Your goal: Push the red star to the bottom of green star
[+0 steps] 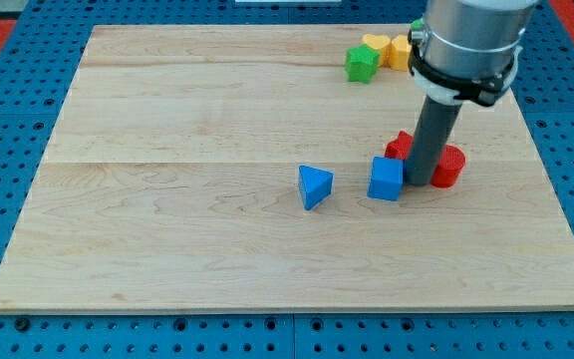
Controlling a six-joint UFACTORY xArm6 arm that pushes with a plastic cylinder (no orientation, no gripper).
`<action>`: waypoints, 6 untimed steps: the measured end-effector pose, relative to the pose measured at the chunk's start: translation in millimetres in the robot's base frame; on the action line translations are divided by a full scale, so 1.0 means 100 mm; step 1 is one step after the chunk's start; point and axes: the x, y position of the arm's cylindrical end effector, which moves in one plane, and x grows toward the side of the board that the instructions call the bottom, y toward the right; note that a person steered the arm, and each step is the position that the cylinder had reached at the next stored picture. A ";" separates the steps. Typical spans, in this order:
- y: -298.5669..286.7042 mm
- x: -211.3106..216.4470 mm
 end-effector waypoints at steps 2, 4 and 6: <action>0.29 -0.46; 0.04 -0.45; -0.65 -0.83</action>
